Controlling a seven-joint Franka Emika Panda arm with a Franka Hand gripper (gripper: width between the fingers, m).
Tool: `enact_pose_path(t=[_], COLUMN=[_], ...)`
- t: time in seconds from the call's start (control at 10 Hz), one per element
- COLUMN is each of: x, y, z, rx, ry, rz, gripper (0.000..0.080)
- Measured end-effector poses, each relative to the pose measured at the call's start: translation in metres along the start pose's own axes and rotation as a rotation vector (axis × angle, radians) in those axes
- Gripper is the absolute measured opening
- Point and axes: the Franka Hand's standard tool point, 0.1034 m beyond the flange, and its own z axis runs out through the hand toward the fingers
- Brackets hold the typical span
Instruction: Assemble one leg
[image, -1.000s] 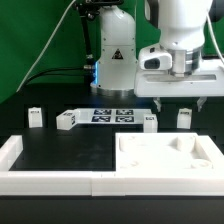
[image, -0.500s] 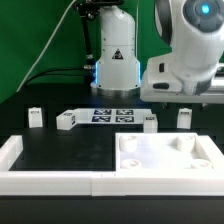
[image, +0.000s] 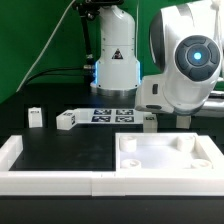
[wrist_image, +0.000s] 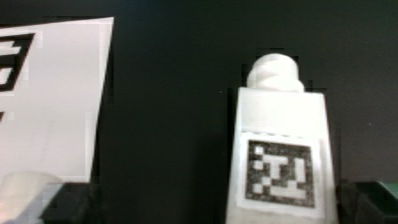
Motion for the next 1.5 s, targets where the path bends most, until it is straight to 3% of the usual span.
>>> enact_pose_path(t=[0.7,0.8,0.9,1.0,1.1,1.5], x=[-0.002,-0.002,-0.002,-0.002,-0.002,-0.002], y=[-0.016,-0.017,-0.017,-0.017,-0.017,-0.017], z=[0.006,0.006,0.007,0.007,0.007,0.007], rx=[-0.022,-0.024,-0.024,-0.024,-0.024,-0.024], ry=[0.005,0.007,0.007,0.006,0.006,0.006], rz=[-0.001,-0.002,-0.003,-0.003,-0.003,-0.003], gripper=[0.0649,0.0515,0.0515,0.0376,0.0288,0.0288])
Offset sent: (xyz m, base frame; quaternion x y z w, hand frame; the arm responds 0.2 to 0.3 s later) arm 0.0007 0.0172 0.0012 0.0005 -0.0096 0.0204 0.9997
